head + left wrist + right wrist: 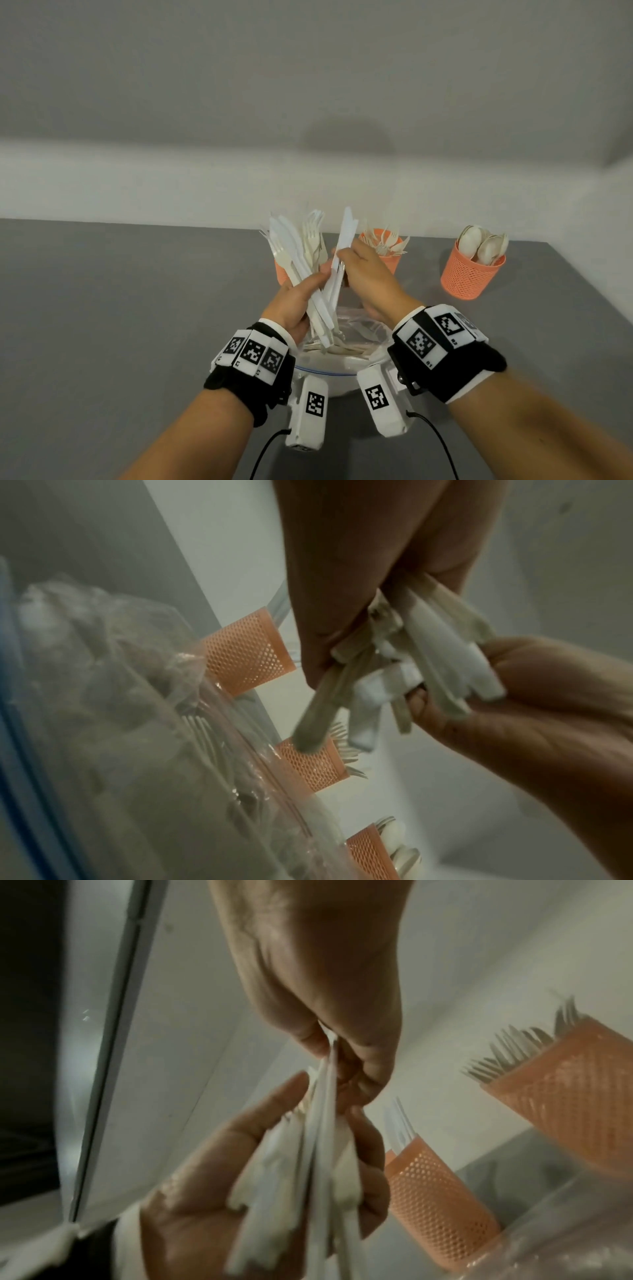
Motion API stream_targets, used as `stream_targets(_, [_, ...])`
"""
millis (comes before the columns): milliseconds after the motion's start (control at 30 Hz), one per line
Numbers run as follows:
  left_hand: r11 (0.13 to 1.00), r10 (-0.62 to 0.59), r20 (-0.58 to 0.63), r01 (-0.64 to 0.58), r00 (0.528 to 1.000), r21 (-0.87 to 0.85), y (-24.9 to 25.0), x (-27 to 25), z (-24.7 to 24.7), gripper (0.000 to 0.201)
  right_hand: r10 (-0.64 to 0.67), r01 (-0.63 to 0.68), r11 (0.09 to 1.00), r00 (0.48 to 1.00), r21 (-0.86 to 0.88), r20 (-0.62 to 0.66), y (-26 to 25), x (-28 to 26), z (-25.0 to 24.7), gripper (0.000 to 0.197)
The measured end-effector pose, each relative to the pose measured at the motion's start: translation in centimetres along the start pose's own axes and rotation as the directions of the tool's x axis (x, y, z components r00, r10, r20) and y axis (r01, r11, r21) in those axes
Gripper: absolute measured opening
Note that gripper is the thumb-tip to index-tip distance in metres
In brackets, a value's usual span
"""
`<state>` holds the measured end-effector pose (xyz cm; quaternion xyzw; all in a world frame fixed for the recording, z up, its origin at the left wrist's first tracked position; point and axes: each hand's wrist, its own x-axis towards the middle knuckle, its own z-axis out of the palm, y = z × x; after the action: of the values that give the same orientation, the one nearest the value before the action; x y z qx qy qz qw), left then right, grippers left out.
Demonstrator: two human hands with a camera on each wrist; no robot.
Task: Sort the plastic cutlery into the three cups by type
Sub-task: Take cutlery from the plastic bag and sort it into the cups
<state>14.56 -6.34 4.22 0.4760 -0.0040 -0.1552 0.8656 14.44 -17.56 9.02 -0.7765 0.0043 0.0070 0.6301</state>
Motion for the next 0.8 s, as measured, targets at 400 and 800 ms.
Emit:
stream_targets(400, [0.961, 0.136, 0.055, -0.145, 0.989, 0.235, 0.3, -0.4, -0.4, 0.048, -0.136, 0.142, 0.985, 0.989, -0.100, 0.062, -0.2, -1.0, 0.8, 0.012])
stream_targets(800, [0.933, 0.079, 0.185, -0.138, 0.980, 0.333, 1.2, -1.6, -1.2, 0.044, -0.179, 0.193, 0.965, 0.979, -0.176, 0.096, 0.3, -1.8, 1.4, 0.019])
